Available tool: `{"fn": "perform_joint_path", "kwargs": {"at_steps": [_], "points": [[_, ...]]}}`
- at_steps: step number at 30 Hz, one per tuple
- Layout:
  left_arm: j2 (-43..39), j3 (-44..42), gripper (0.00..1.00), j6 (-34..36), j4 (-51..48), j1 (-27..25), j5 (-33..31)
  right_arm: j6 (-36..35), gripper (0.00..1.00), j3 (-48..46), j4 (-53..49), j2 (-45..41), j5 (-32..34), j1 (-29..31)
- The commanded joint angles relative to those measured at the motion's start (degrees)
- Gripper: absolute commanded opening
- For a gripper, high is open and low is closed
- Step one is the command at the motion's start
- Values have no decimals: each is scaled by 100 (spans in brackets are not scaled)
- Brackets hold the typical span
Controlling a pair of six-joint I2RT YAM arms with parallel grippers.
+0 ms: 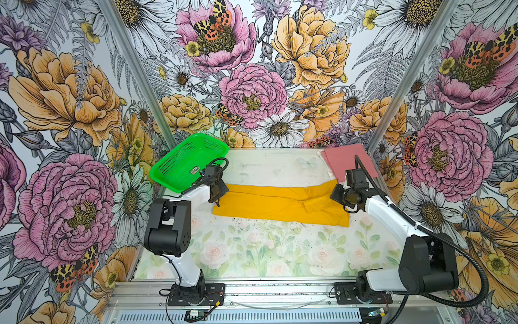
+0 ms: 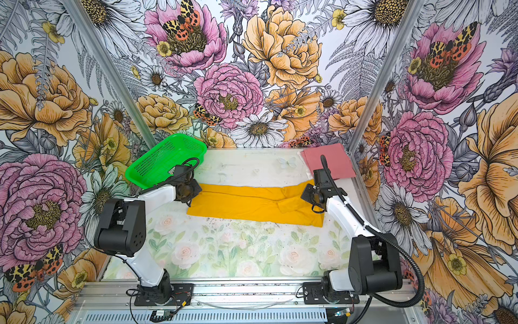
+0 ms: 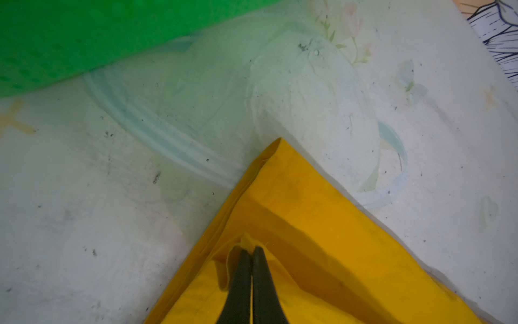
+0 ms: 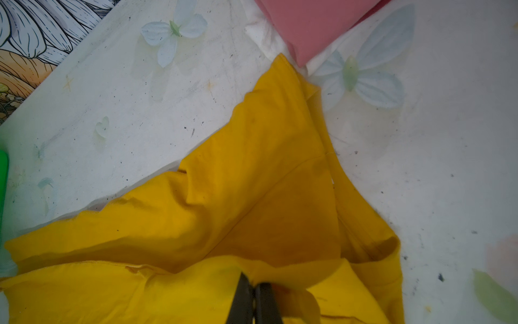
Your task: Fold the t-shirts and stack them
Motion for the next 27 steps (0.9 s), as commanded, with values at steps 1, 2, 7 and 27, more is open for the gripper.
{"fn": "perform_joint_path", "kwargs": {"at_steps": [1,2,7,27], "points": [[29,170,0,38,101,86,31,62,0,193,316,224,-40,-56],[28,180,0,29,104,96,39,65,0,211,351,292,-26,-60],[97,365,20,92,102,149,172,64,0,483,532,765,-80,-111],[979,1821,99,685,-459,-475,1668,-137,100,-194,426,-15,-41,-56]]}}
